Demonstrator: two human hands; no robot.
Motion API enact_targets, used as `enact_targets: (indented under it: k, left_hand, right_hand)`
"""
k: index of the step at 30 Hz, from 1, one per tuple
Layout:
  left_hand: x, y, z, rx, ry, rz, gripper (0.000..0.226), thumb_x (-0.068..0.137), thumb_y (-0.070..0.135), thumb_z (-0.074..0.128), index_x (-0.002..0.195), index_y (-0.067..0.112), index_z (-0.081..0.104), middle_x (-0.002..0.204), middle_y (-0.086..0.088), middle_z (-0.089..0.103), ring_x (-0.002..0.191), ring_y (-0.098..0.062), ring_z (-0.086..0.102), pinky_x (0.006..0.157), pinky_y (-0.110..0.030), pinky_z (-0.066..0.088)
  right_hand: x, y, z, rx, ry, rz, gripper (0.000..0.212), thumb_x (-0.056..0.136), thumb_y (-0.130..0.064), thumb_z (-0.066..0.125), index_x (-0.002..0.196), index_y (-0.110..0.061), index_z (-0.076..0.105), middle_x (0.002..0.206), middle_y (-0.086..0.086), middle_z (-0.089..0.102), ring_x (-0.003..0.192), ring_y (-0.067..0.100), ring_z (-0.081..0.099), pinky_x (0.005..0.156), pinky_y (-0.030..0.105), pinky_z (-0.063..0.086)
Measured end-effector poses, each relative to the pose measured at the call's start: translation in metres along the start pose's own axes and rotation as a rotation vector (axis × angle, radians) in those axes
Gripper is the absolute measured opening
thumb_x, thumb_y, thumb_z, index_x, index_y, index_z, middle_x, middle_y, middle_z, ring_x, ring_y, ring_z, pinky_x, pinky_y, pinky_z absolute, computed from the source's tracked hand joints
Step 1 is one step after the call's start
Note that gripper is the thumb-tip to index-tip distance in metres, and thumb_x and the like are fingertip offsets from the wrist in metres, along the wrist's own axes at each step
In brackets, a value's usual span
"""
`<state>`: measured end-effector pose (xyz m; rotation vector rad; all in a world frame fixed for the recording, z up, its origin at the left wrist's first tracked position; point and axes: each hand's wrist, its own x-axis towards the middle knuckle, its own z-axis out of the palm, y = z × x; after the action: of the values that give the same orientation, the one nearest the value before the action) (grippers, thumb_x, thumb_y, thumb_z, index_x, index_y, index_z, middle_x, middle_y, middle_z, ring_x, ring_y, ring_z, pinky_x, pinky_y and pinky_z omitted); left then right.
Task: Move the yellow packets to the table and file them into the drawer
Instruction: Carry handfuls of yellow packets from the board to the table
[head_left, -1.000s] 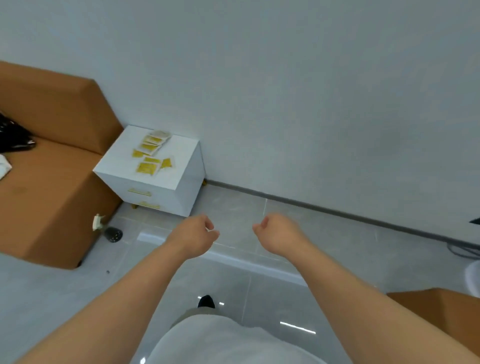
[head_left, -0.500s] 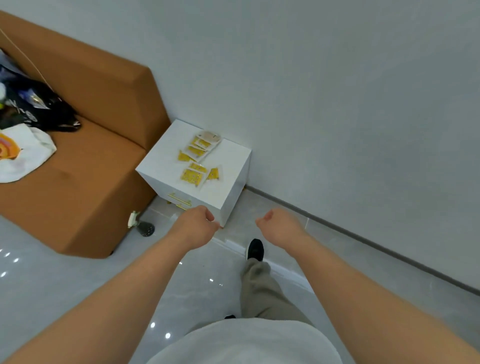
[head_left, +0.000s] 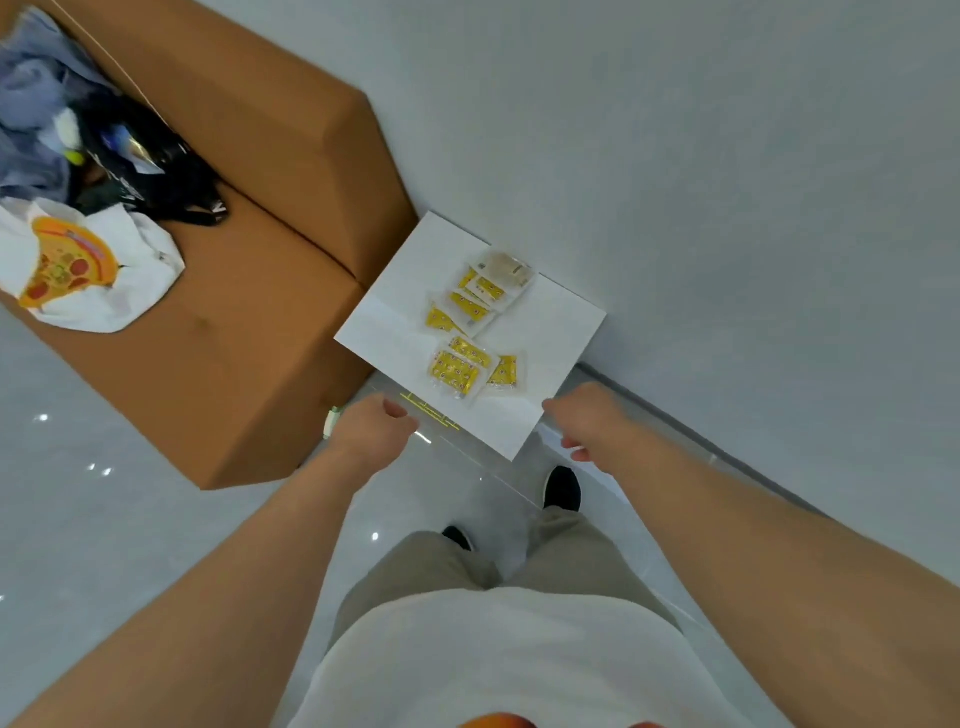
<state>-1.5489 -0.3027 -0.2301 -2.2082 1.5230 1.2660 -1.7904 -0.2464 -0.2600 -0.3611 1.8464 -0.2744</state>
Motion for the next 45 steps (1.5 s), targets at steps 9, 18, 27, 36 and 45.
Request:
enact_targets:
  k: [9,18,27,36,45]
  left_hand:
    - [0.139,0.036,-0.004,0.028,-0.149,-0.034,0.017,0.092,0.023,0.066,0.080,0.019,0.055,0.085,-0.010,0.066,0.078,-0.032,0.065,0.084,-0.046,0.059]
    - [0.264,0.058,-0.001,0.268,-0.329,0.097,0.020,0.090,0.019,0.062,0.073,0.015,0.052,0.092,-0.018,0.068,0.092,-0.036,0.072,0.087,-0.048,0.060]
    - [0.349,0.070,0.021,0.141,-0.200,-0.087,0.055,0.086,0.043,0.069,0.126,0.011,0.051,0.125,-0.008,0.054,0.093,-0.026,0.055,0.076,-0.045,0.063]
    - [0.375,0.093,0.047,0.068,-0.175,-0.123,0.094,0.063,0.060,0.074,0.137,0.014,0.039,0.136,-0.008,0.043,0.114,-0.031,0.050,0.086,-0.047,0.058]
    - [0.389,0.088,0.051,-0.015,-0.144,-0.109,0.080,0.071,0.041,0.083,0.134,0.015,0.041,0.132,-0.005,0.049,0.110,-0.028,0.054,0.088,-0.043,0.058]
  right_hand:
    - [0.079,-0.037,0.068,0.163,0.085,0.232,0.041,0.088,-0.017,0.060,0.127,-0.014,0.047,0.099,0.009,0.058,0.073,0.026,0.055,0.052,0.029,0.047]
    - [0.142,-0.062,0.145,-0.181,0.124,0.236,0.079,0.089,-0.039,0.068,0.151,-0.016,0.024,0.140,0.016,0.034,0.126,0.038,0.047,0.100,0.044,0.046]
    - [0.217,-0.073,0.173,-0.327,0.227,0.204,0.124,0.077,-0.055,0.081,0.159,-0.036,-0.009,0.166,0.011,-0.016,0.151,0.044,0.006,0.111,0.062,0.036]
    - [0.246,-0.066,0.191,-0.500,0.319,0.135,0.109,0.076,-0.057,0.079,0.155,-0.034,0.007,0.161,0.012,0.003,0.145,0.045,0.017,0.105,0.060,0.041]
    - [0.252,-0.064,0.176,-0.600,0.342,0.111,0.095,0.062,-0.074,0.079,0.135,-0.028,0.039,0.132,0.011,0.034,0.117,0.033,0.042,0.099,0.051,0.037]
